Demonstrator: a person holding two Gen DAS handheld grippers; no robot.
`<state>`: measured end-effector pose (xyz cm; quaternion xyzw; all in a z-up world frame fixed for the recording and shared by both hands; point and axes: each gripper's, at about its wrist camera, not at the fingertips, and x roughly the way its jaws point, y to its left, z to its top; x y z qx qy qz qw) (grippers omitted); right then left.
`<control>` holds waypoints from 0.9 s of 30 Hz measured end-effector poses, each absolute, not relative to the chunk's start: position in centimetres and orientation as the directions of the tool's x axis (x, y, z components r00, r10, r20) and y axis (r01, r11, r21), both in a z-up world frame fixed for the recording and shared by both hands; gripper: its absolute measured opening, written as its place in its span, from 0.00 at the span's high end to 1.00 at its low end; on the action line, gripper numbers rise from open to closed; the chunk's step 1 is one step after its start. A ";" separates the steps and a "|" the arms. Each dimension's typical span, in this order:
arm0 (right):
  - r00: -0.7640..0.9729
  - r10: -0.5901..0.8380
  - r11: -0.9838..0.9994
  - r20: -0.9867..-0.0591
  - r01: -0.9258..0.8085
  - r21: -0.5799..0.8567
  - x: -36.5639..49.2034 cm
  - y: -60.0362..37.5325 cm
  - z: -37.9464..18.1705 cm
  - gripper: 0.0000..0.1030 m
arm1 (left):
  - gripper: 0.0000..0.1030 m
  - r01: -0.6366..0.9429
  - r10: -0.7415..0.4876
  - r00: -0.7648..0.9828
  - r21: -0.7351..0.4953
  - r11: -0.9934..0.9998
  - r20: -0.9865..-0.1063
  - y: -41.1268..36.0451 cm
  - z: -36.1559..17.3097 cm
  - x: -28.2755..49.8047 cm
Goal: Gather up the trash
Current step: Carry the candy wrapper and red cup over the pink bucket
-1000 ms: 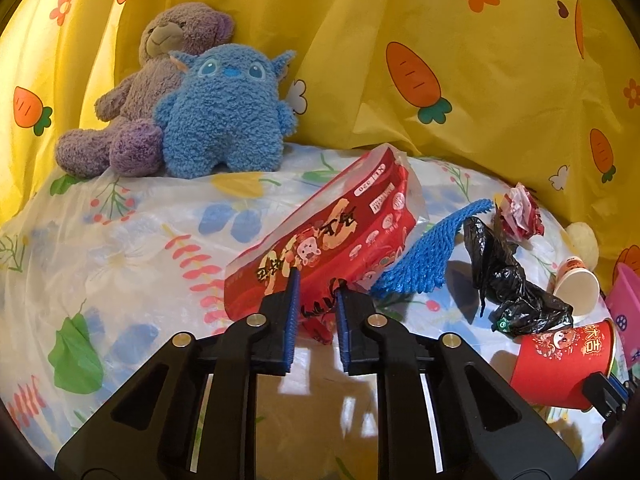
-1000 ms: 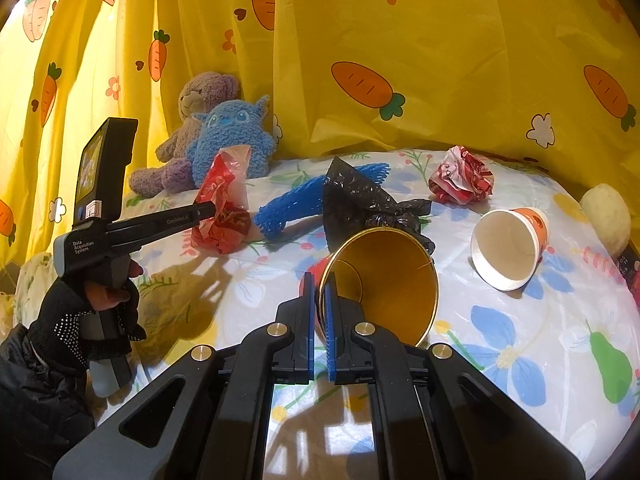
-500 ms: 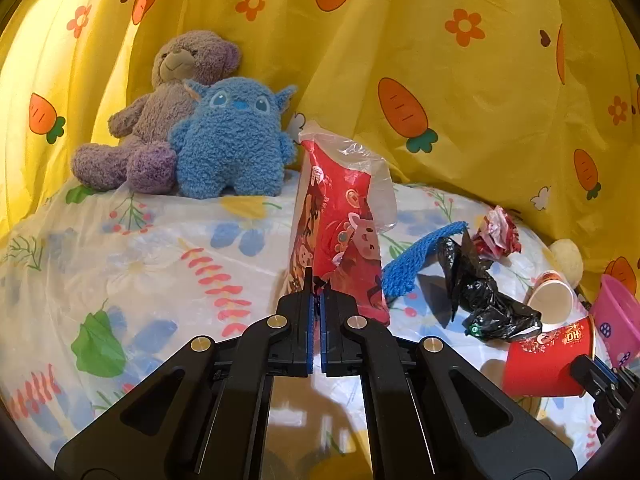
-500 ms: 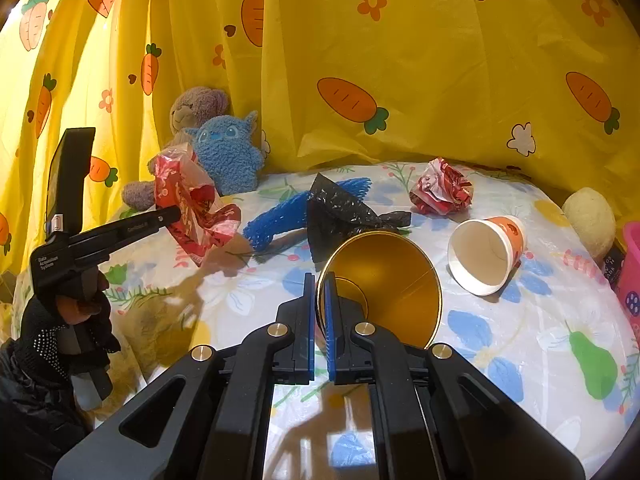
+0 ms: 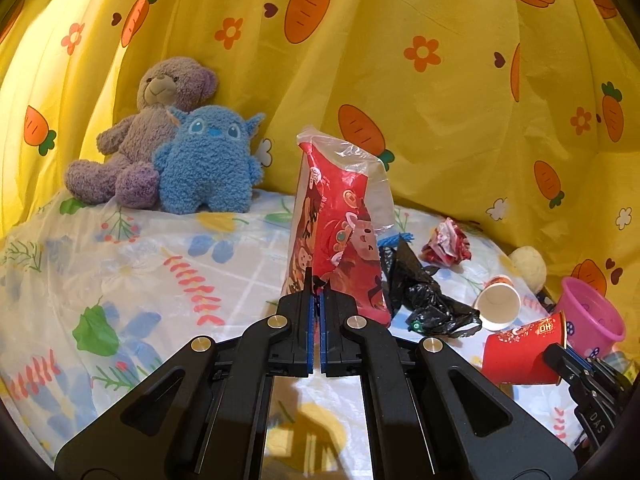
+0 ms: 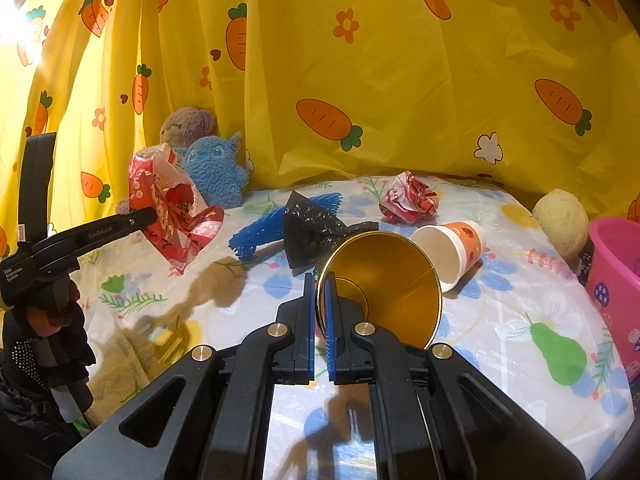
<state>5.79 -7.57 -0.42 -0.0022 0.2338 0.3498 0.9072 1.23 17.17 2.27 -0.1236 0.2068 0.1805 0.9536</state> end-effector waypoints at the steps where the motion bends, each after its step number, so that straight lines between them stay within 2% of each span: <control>1: 0.650 0.632 0.757 -0.421 -0.634 0.159 5.7 -7.8 -0.3 0.95 | 0.99 -0.388 0.288 0.853 -0.159 0.908 -0.436 16.8 2.4 1.2; 8: 0.688 0.611 0.780 -0.391 -0.608 0.148 5.3 -9.9 0.7 0.95 | 0.99 -0.321 0.235 0.876 -0.147 0.936 -0.421 13.8 3.2 1.6; 15: 0.751 0.557 0.824 -0.355 -0.554 0.122 5.7 -13.2 2.2 0.95 | 0.99 -0.199 0.123 0.905 -0.150 0.968 -0.407 9.4 4.4 3.4; 21: 0.884 0.387 0.922 -0.263 -0.379 0.083 7.4 -19.8 5.6 0.95 | 0.99 -0.013 -0.038 0.929 -0.136 0.991 -0.368 2.6 6.9 6.6; 27: 0.958 0.191 0.981 -0.215 -0.181 0.068 9.7 -26.5 7.7 0.95 | 0.99 0.197 -0.243 0.905 -0.161 0.967 -0.349 -5.5 8.5 11.0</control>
